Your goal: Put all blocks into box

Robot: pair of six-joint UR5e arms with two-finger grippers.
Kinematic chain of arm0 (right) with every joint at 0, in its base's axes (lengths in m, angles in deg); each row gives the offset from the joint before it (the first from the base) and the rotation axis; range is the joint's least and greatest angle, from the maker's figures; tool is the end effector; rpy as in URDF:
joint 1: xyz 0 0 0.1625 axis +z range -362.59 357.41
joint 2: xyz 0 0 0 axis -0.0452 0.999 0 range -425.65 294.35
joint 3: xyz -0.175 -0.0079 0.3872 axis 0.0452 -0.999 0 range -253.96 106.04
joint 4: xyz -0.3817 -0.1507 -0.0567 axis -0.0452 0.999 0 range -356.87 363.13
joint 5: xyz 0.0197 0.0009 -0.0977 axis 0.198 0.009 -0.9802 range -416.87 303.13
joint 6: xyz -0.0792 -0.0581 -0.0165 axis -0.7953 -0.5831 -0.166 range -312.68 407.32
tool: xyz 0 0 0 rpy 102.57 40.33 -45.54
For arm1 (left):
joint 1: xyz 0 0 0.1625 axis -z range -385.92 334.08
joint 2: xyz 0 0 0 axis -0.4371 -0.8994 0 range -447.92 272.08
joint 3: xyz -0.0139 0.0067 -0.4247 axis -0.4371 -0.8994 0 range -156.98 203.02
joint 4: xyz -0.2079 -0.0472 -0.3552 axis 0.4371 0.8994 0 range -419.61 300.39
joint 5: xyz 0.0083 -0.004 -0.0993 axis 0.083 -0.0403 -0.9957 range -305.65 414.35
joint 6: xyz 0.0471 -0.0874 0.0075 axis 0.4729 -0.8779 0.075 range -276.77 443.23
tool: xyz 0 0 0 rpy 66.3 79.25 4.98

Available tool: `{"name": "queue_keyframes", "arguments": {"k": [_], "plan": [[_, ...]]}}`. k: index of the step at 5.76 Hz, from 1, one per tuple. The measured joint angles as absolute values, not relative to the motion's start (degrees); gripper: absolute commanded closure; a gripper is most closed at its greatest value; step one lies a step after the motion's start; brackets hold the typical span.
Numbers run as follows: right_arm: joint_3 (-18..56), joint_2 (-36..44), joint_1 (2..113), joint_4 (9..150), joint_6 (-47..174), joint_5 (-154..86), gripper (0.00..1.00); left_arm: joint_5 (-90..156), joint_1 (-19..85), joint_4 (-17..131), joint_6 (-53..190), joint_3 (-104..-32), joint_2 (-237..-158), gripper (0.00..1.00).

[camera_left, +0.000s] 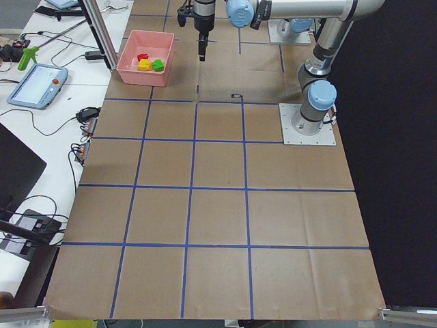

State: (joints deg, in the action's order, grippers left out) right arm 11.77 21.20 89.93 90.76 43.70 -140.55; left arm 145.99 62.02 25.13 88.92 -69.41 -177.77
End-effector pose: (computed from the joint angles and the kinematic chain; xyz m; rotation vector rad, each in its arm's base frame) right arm 0.1666 -0.5061 0.4934 -0.1605 3.0266 0.0313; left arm -0.1126 -0.4999 0.4777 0.0972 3.1070 -0.0777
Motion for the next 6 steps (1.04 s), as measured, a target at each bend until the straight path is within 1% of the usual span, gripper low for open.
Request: {"name": "queue_keyframes", "arguments": {"k": [1,2,3,6], "plan": [[19.62,26.23,89.95,92.4,45.01,-142.87,0.0,145.95,61.98,25.06,88.94,-69.47,-177.76,0.01],[23.8,28.25,89.96,94.43,45.47,-146.72,0.0,145.93,61.98,25.04,88.94,-69.5,-177.75,0.01],[24.96,28.78,89.96,95.25,45.96,-148.63,0.0,145.93,61.97,25.03,88.95,-69.52,-177.75,0.01],[25.14,29.11,89.96,95.58,46.25,-149.25,0.0,145.93,62.05,24.94,88.81,-69.53,-177.81,0.01]]}}
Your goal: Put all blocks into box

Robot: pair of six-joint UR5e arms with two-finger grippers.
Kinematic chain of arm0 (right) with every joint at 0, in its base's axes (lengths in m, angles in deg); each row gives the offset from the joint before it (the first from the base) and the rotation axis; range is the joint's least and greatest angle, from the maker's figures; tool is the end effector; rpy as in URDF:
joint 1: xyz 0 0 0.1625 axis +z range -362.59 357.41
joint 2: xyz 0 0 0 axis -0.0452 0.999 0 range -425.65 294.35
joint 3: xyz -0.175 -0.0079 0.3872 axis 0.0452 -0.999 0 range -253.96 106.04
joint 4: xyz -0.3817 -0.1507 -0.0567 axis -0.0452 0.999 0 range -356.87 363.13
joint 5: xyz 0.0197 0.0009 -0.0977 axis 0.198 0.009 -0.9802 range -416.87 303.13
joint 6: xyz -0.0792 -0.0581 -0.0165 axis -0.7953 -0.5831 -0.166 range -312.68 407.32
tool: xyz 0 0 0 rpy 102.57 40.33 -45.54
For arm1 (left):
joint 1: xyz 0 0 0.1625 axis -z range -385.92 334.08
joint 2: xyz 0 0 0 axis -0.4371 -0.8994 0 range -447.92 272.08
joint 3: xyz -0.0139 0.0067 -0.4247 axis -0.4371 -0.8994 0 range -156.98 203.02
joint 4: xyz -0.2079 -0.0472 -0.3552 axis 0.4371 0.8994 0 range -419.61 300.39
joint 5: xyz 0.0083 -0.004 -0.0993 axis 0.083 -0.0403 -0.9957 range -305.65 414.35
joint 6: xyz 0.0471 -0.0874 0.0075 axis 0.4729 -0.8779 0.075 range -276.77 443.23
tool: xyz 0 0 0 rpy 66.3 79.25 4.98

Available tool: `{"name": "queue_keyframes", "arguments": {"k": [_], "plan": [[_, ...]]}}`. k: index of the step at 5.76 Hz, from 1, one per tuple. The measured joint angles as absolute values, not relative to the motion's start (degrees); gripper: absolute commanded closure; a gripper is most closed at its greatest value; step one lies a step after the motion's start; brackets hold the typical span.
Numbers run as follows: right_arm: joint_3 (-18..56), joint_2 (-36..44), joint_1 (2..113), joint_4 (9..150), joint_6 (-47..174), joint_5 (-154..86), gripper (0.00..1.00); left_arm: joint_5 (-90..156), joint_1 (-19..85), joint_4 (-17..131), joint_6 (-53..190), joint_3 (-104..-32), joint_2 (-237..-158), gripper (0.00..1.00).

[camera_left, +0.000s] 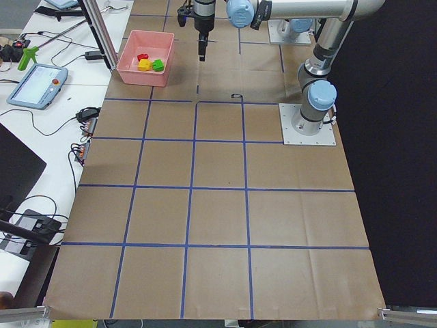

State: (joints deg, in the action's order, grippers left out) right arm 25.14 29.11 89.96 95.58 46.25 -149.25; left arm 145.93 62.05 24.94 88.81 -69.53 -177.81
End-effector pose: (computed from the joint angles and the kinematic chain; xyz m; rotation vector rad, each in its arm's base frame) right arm 0.1491 -0.4459 0.4536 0.0989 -3.0977 -0.0502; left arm -0.1130 -0.5002 0.4767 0.0951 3.1081 -0.0787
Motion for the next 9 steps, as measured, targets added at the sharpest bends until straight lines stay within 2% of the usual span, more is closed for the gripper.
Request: {"name": "queue_keyframes", "arguments": {"k": [3,6,9], "plan": [[25.15,28.94,89.93,95.75,46.27,-149.3,0.0,145.93,62.06,24.87,88.94,-69.59,-178.01,0.01],[25.95,29.23,89.93,103.14,45.7,-149.71,0.0,145.93,62.06,24.66,88.81,-69.42,-178.37,0.01],[25.19,29.35,89.96,102.43,45.47,-149.38,0.0,145.93,61.98,24.42,88.93,-69.36,-178.44,0.01]]}}
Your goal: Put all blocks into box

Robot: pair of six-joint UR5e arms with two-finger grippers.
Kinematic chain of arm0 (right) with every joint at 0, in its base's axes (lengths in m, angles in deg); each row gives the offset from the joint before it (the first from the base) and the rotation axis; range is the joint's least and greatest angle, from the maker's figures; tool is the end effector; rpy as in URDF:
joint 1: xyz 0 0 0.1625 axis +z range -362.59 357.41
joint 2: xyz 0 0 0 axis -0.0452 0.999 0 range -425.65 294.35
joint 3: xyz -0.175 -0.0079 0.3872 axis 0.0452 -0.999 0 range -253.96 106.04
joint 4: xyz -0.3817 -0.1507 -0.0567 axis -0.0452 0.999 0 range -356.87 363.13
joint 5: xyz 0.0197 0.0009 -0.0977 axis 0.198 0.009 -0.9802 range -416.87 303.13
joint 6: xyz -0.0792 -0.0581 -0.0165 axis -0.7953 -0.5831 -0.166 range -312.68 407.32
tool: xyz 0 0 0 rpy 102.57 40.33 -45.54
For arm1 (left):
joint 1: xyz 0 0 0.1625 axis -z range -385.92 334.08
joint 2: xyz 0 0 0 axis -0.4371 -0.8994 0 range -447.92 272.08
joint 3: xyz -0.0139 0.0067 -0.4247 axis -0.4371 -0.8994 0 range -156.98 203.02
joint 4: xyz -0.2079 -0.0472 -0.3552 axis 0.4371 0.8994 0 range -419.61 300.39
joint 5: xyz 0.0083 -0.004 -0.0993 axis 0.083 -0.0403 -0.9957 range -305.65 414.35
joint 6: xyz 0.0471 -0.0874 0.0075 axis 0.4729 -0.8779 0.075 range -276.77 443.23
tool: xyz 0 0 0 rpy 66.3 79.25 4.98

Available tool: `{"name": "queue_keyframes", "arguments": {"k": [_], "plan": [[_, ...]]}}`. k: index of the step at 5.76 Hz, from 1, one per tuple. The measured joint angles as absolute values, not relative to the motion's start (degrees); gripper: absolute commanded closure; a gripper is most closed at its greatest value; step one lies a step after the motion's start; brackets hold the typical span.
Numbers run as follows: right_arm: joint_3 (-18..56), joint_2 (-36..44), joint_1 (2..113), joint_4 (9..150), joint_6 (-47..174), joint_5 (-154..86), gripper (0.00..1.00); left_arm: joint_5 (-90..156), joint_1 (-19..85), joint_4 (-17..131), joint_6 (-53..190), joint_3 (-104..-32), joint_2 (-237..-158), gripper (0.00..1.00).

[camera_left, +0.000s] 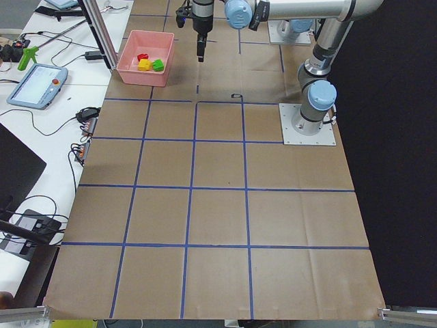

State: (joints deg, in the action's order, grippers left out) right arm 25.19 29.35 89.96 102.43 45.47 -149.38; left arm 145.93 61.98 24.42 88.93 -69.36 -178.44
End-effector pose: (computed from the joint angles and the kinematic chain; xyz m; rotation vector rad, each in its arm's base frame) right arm 0.1493 -0.4561 0.4674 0.1158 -3.0931 0.1397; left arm -0.1122 -0.5049 0.4736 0.0964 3.1079 -0.0803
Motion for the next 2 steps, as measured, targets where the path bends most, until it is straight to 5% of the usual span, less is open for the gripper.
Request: {"name": "queue_keyframes", "arguments": {"k": [2], "plan": [[25.17,29.33,89.96,102.73,45.62,-148.95,0.0,145.93,61.97,24.42,88.94,-69.35,-178.45,0.01]]}}
